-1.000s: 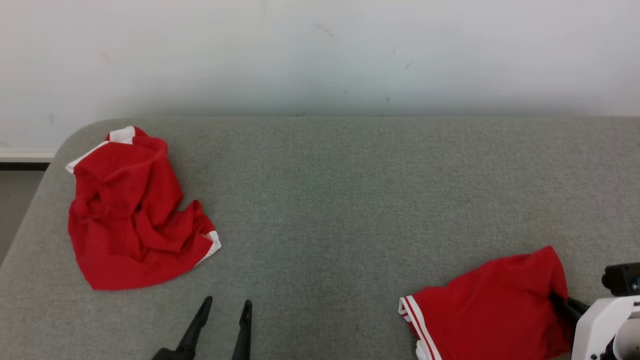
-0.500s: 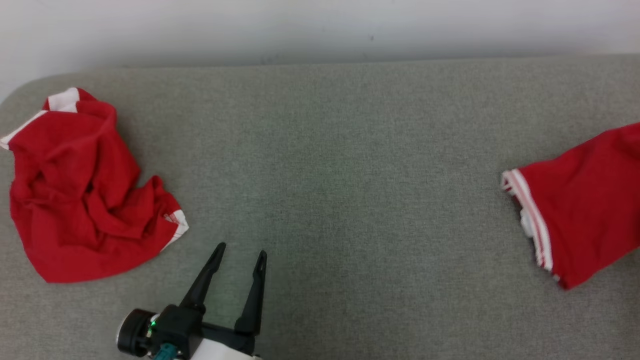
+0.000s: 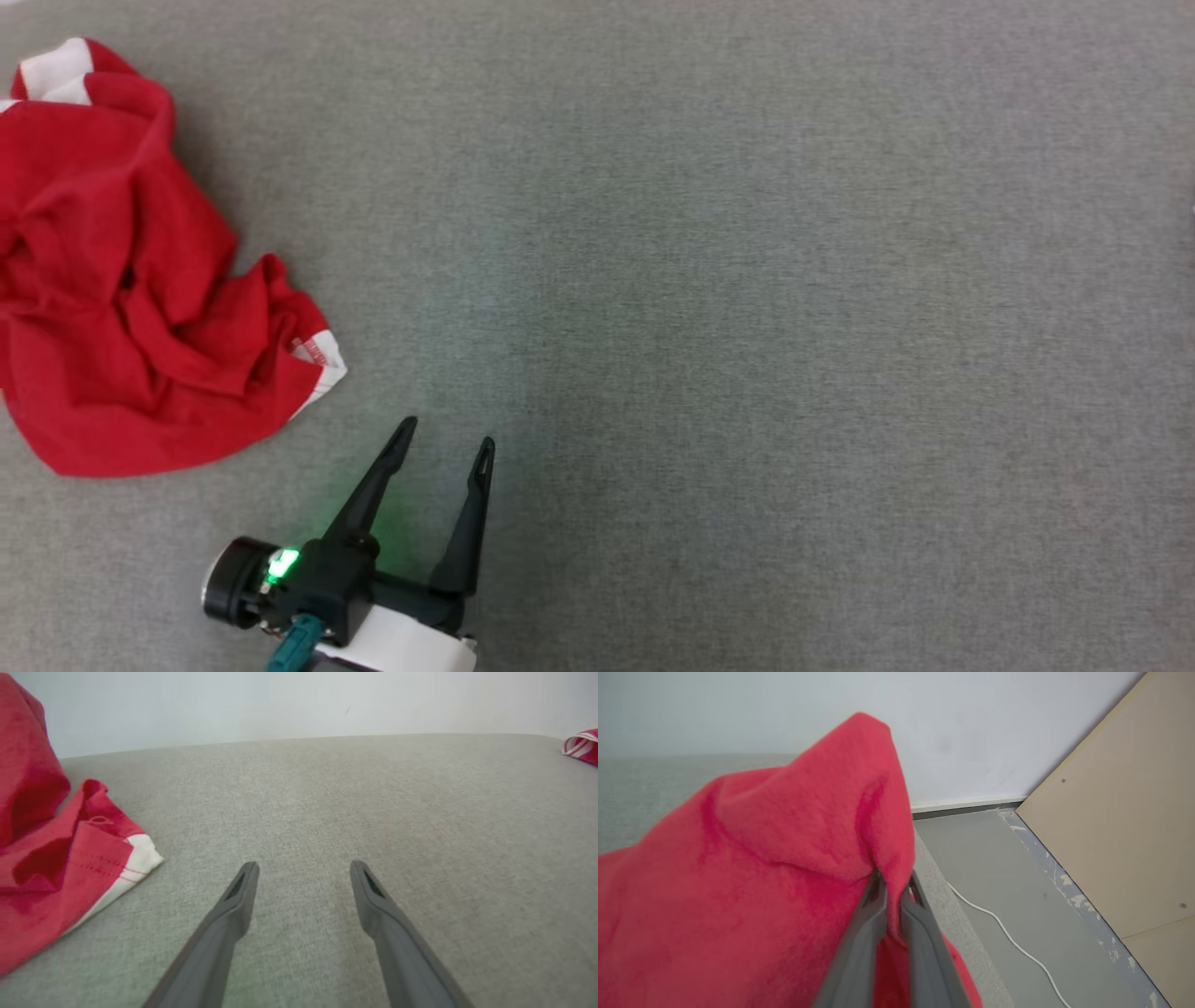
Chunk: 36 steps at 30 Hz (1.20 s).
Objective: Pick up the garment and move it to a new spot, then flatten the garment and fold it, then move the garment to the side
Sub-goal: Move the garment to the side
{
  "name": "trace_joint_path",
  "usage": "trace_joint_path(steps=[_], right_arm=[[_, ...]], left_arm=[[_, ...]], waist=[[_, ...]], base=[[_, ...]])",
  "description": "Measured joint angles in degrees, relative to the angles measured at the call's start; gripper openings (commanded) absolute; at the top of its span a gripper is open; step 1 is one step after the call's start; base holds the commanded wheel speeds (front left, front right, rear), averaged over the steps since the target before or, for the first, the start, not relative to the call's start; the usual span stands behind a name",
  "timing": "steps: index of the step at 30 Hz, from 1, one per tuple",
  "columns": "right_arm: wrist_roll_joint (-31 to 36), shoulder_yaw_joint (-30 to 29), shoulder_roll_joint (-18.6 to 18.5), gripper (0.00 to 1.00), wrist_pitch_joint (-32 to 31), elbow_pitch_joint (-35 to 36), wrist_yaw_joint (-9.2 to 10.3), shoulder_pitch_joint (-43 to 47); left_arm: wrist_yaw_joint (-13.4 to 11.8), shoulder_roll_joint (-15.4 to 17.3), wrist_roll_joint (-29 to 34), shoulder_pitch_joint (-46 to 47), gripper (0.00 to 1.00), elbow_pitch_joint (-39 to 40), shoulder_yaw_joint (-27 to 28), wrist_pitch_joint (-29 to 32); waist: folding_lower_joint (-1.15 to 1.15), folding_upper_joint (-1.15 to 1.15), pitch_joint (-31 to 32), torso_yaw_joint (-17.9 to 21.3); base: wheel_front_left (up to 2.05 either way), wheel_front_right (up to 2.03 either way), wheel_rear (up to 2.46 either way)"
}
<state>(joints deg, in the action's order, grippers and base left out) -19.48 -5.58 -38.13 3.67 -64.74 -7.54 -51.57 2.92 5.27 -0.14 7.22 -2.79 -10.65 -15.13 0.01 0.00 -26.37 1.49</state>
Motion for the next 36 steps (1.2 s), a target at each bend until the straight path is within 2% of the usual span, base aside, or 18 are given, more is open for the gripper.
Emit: trace_joint_path(steps=[6, 7, 8, 9, 13, 18, 21, 29, 30, 36], right_arm=[[5.7, -4.8, -1.0, 0.0, 4.2, -5.8, -0.01, -2.1], [7.2, -5.6, -1.6, 0.27, 5.1, -6.3, 0.0, -2.4], [8.1, -6.7, -2.0, 0.93, 6.0, -6.7, 0.0, -2.7], [9.5, -7.8, -2.2, 1.0, 6.9, -7.2, 0.0, -2.9], [14.7, -11.0, -1.9, 1.0, 9.7, -7.6, 0.0, -2.9], [18.1, -13.5, 2.4, 1.0, 11.1, -3.0, -0.01, -1.3], [19.8, -14.8, 4.2, 1.0, 11.3, 6.0, -0.01, 2.1], [19.5, -15.5, 14.6, 1.0, 11.4, 32.4, -0.01, 20.9], [19.5, -15.5, 14.6, 1.0, 11.4, 32.4, -0.01, 20.9], [19.9, -13.5, 21.7, 1.0, 11.5, 47.5, -0.01, 35.9]], left_arm=[[-0.5, 0.4, 0.0, -0.2, 1.0, 0.2, 0.3, 0.0], [-0.5, 0.4, 0.0, -0.2, 1.0, 0.2, 0.3, 0.0], [-0.7, 0.4, 0.0, -0.2, 1.0, 0.2, 0.3, 0.0], [-0.7, 0.4, 0.0, -0.2, 1.0, 0.2, 0.2, 0.0], [-1.0, 0.2, -0.5, -0.2, 1.0, 0.0, 0.2, 0.0], [-1.6, -0.4, -1.2, -1.0, 1.0, -0.5, 0.6, 0.0], [-2.0, -0.7, -1.6, -1.7, 1.0, -0.8, 1.0, 0.0], [-3.2, -1.7, -3.6, -4.9, 1.0, -1.7, 2.8, 0.0], [-3.2, -1.7, -3.6, -4.9, 1.0, -1.7, 2.8, 0.0], [-3.8, -2.1, -4.0, -8.6, 1.0, -2.1, 4.2, 0.0]], waist=[[-0.01, 0.0, 0.5, -0.8], [-0.01, 0.0, 0.6, -0.7], [-0.01, 0.0, 0.8, -0.7], [-0.01, 0.0, 1.0, -0.6], [-0.01, 0.0, 2.4, -0.2], [-0.01, 0.0, 5.4, 0.2], [-0.01, 0.0, 7.6, 0.4], [-0.02, 0.0, 15.3, -0.1], [-0.02, 0.0, 15.3, -0.1], [-0.03, 0.0, 21.5, -1.4]], base=[[0.0, 0.0, 0.0], [0.0, 0.0, 0.0], [0.0, 0.0, 0.0], [0.0, 0.0, 0.0], [0.0, 0.0, 0.0], [0.0, 0.0, 0.0], [0.0, 0.0, 0.0], [0.0, 0.0, 0.0], [0.0, 0.0, 0.0], [0.0, 0.0, 0.0]])
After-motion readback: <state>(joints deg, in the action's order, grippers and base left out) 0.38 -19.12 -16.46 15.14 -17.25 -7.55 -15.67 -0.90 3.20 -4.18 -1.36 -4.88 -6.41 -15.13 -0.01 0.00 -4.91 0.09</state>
